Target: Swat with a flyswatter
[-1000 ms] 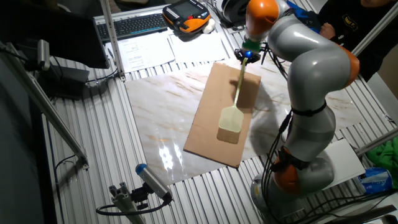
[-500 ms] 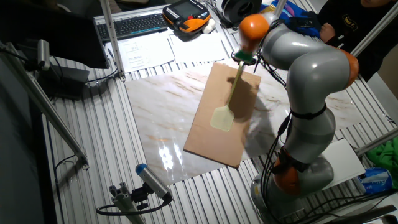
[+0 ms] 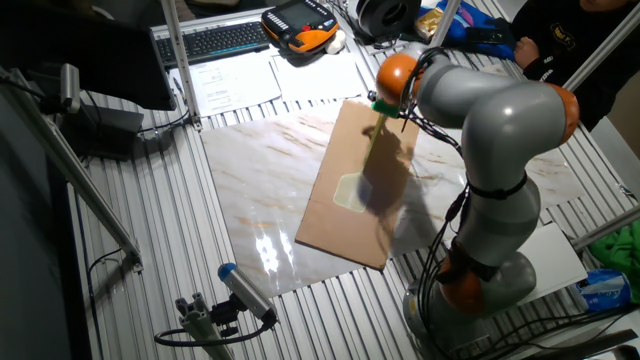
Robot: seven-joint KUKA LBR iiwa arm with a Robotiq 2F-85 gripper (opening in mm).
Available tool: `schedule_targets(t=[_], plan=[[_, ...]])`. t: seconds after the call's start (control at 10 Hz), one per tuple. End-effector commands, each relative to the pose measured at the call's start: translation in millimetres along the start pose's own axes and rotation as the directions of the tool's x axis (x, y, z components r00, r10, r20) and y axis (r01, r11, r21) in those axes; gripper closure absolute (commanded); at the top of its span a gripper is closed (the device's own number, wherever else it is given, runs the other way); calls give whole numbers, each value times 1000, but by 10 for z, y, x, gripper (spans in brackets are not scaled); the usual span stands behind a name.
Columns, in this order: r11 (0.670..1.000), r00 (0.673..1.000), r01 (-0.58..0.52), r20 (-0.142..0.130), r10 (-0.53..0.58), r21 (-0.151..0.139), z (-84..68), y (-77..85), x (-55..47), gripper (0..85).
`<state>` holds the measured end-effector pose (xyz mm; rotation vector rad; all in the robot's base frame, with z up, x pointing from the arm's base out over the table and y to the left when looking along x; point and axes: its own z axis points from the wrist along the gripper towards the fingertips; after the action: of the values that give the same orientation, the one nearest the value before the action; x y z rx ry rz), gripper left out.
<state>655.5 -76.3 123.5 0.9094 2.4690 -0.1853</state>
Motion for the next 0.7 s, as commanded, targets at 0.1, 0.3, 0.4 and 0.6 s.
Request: schedule_targets(t=[0.1,0.3,0.4,0.6], plan=[[1000,1000,-15,-12,15,-14,37,17,50,850],[1000,1000,-27,-6,27,-4,72,45,151,850],[999,997,-37,-67,37,2,53,56,179,850],[999,991,-47,-128,46,-6,99,69,264,850]])
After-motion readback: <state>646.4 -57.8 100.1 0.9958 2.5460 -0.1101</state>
